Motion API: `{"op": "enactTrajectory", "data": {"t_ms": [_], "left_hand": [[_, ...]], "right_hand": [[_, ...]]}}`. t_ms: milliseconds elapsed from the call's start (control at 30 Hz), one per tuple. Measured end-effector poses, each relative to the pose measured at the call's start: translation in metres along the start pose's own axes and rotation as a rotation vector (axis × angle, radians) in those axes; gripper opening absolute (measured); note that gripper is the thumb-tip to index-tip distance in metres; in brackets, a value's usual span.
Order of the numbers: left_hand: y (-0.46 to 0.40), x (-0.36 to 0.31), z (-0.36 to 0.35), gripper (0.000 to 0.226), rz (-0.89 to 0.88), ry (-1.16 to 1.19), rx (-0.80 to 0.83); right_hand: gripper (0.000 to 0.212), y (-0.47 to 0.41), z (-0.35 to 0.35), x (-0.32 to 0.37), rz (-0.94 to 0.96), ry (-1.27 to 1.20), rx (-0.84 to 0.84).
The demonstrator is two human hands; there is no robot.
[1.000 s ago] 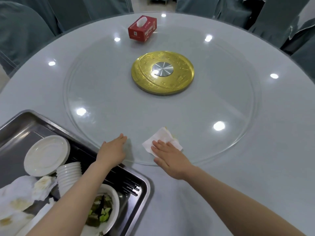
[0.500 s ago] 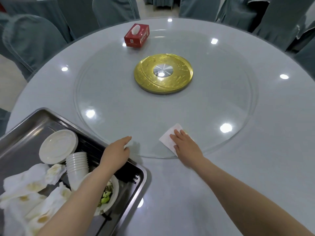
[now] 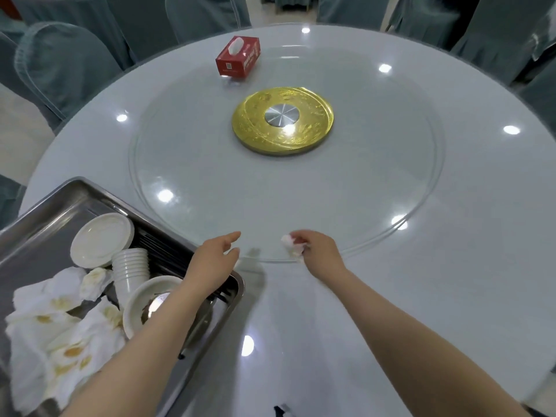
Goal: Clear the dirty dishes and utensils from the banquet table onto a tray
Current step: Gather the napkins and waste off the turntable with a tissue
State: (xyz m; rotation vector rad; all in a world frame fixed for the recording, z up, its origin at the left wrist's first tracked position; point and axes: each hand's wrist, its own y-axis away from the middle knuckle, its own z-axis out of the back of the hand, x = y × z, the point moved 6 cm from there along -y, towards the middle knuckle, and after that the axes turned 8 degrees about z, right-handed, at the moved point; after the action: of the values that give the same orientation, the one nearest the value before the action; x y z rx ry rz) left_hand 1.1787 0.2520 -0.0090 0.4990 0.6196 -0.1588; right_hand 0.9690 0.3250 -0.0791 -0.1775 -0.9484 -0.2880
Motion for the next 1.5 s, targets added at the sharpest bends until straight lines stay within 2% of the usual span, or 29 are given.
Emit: {"op": "enactTrajectory", "data": {"t_ms": [67, 167, 267, 400, 467, 567, 767, 933, 1000, 1100, 1300, 1500], "left_hand": [[0.003, -0.001, -0.002, 0.043, 0.01, 0.02, 0.007], [0.003, -0.002, -0.003, 0.043, 0.034, 0.045, 0.004], [0.004, -0.003, -0.003, 0.043, 0.065, 0.097, -0.004], [0.008, 0.004, 0.001, 0.041, 0.112, 0.163, -0.049], [0.012, 0.013, 0.006, 0.041, 0.151, 0.209, -0.086], [0.018, 0.027, 0.008, 0.039, 0.191, 0.29, -0.123], [0.036, 0.05, 0.018, 0.039, 0.239, 0.445, -0.171], [0.056, 0.077, 0.036, 0.037, 0.297, 0.472, -0.249], [0.068, 0.09, 0.046, 0.035, 0.309, 0.487, -0.292], [0.088, 0.11, 0.061, 0.032, 0.337, 0.525, -0.346], [0.111, 0.134, 0.066, 0.03, 0.402, 0.608, -0.362], [0.117, 0.142, 0.075, 0.031, 0.387, 0.662, -0.388]], "right_hand": [[0.059, -0.003, 0.015, -0.005, -0.106, -0.197, -0.14], [0.053, -0.016, 0.036, -0.006, -0.129, -0.294, -0.227], [0.043, -0.028, 0.059, -0.012, -0.12, -0.197, -0.31], [0.036, -0.026, 0.097, -0.035, -0.183, 0.014, -0.555], [0.037, -0.022, 0.097, -0.045, -0.19, 0.156, -0.478], [0.039, -0.013, 0.066, -0.05, -0.122, 0.318, -0.197], [0.037, -0.003, 0.012, -0.022, 0.053, 0.414, -0.044], [0.041, -0.014, -0.068, 0.023, 0.304, 0.493, 0.258], [0.053, -0.019, -0.09, 0.035, 0.344, 0.567, 0.331], [0.069, -0.023, -0.102, 0.04, 0.389, 0.555, 0.383], [0.07, -0.024, -0.107, 0.05, 0.416, 0.479, 0.436], [0.068, -0.007, -0.081, 0.031, 0.359, 0.451, 0.362]]}}
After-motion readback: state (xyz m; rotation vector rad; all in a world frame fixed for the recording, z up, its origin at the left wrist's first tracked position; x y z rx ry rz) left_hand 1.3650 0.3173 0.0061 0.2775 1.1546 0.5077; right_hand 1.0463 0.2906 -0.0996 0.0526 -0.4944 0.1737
